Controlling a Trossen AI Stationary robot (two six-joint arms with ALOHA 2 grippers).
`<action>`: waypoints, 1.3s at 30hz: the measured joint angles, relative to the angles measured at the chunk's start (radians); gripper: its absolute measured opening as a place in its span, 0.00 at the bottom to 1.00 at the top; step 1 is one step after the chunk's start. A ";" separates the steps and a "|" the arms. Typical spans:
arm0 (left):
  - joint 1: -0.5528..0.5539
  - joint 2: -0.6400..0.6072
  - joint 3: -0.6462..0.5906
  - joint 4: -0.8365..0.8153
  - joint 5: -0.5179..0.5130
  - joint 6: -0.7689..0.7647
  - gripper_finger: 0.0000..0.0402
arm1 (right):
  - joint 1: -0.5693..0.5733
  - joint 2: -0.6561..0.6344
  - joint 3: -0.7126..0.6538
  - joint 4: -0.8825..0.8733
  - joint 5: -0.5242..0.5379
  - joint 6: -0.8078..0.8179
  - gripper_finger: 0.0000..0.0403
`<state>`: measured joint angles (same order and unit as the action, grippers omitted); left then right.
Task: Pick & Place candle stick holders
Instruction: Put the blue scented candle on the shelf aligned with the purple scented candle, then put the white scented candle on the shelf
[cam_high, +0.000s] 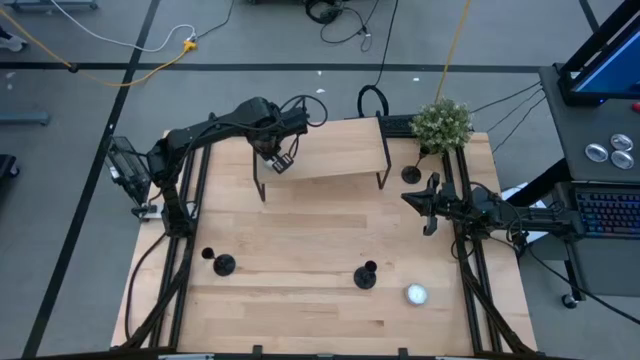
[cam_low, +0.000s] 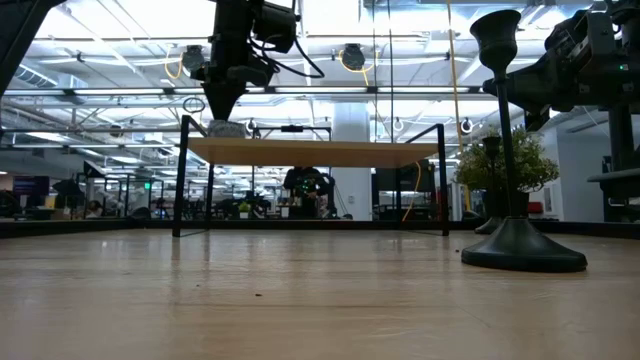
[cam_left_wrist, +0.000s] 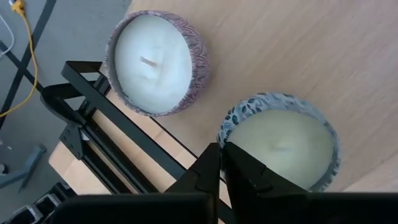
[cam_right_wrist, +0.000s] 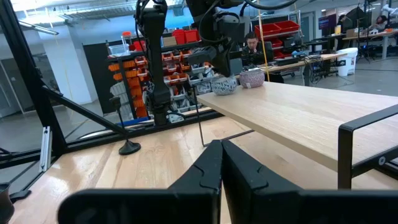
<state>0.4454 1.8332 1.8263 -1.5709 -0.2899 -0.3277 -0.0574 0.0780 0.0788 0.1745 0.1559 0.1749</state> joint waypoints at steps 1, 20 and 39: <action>0.000 0.000 0.000 0.000 0.000 0.000 0.09 | 0.000 0.000 0.000 0.000 0.000 0.000 0.00; -0.029 -0.088 0.000 0.000 0.017 -0.061 0.26 | 0.000 0.000 0.000 0.000 0.000 -0.003 0.00; -0.375 -0.301 0.001 0.372 0.107 -0.038 0.26 | 0.000 0.000 0.000 0.194 -0.137 0.154 0.00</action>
<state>0.0700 1.5322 1.8271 -1.1994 -0.1829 -0.3656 -0.0570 0.0784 0.0788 0.3687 0.0185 0.3291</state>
